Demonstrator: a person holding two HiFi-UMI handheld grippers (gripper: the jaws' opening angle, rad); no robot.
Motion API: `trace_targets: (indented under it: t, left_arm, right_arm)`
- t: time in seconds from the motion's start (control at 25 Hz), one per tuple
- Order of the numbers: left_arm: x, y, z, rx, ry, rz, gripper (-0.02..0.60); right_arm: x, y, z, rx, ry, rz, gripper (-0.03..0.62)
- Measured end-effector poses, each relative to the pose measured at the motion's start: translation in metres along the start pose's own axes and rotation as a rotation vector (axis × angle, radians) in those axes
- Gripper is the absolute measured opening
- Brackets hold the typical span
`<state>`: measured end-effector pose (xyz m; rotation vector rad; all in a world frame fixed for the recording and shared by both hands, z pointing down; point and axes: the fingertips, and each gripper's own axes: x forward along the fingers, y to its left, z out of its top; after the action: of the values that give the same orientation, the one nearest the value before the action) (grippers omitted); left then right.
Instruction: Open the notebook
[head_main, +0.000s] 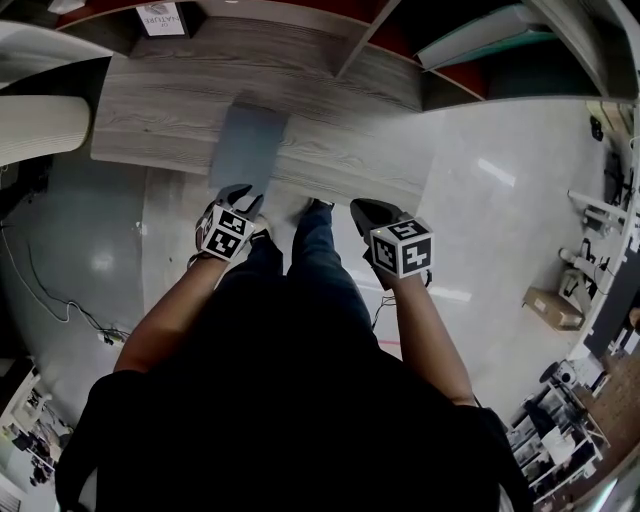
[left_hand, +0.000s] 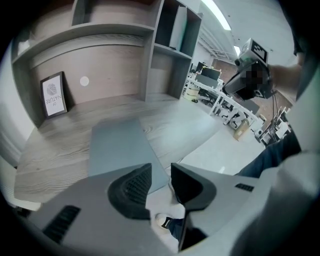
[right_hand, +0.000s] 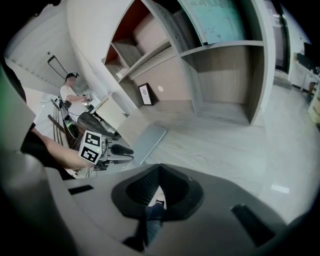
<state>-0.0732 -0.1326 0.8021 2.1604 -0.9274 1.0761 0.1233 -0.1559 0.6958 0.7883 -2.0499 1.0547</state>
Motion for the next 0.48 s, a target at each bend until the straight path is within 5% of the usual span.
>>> trace_targets:
  t: [0.48]
  left_arm:
    - [0.020, -0.005, -0.014, 0.033, 0.041, 0.052, 0.138]
  right_arm:
    - [0.003, -0.007, -0.008, 0.000, 0.035, 0.005, 0.002]
